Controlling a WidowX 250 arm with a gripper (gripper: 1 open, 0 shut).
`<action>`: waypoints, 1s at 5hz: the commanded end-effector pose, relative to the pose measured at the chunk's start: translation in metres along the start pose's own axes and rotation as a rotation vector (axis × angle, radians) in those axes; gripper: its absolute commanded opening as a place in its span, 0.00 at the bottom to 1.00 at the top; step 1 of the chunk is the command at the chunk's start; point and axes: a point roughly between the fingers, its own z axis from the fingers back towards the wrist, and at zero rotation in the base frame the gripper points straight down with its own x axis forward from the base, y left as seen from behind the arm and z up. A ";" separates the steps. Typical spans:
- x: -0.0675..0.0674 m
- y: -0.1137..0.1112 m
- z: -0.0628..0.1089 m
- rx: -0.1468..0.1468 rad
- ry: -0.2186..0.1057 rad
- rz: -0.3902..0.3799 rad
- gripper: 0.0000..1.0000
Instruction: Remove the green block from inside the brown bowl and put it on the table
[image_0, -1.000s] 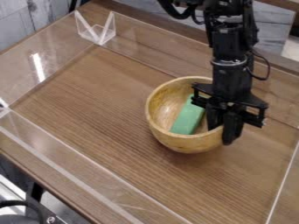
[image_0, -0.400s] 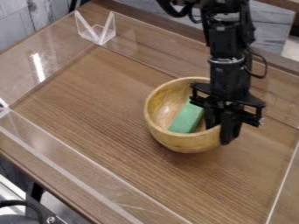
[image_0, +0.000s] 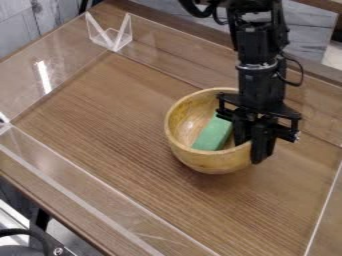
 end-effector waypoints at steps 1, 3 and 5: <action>-0.002 -0.005 -0.011 -0.071 0.040 -0.024 0.00; -0.003 -0.004 -0.009 -0.086 0.044 -0.021 0.00; -0.002 -0.004 -0.006 -0.098 0.044 -0.020 0.00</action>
